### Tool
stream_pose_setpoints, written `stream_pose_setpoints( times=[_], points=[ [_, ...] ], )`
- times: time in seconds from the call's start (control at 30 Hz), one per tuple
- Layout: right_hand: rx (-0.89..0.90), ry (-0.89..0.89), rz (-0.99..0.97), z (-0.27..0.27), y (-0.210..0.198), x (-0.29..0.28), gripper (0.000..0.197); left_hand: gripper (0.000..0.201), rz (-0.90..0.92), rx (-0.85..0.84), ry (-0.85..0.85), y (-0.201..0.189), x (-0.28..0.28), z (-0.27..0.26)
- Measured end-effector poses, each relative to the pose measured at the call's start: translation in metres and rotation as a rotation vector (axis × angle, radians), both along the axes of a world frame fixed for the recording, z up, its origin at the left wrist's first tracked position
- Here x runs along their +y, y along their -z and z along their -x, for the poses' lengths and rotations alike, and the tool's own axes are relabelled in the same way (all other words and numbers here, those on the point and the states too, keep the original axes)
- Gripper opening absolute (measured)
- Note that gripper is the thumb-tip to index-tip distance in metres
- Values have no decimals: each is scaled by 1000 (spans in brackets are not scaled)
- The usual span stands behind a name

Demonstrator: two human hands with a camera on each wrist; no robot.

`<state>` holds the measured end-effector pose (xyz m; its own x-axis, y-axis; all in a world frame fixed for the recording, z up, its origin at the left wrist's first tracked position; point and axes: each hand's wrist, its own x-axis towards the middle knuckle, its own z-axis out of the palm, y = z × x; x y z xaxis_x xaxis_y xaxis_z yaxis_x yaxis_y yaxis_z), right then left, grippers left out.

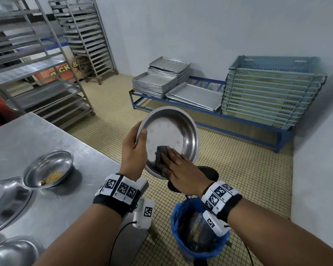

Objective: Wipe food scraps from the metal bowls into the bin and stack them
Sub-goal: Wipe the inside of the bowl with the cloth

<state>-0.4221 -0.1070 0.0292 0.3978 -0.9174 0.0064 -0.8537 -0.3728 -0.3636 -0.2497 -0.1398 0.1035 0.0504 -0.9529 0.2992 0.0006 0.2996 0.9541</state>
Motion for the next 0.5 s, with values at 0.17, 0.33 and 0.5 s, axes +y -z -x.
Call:
stream_pose_setpoints(
  times=[0.17, 0.33, 0.5],
  points=[
    [-38, -1, 23, -9, -2, 2, 63, 28, 14, -2, 2, -6, 0, 3],
    [-33, 331, 37, -5, -16, -18, 83, 30, -21, 37, 77, -2, 3, 6],
    [-63, 323, 224, -11, -36, -37, 81, 29, -88, 99, 116, -2, 7, 12]
  ],
)
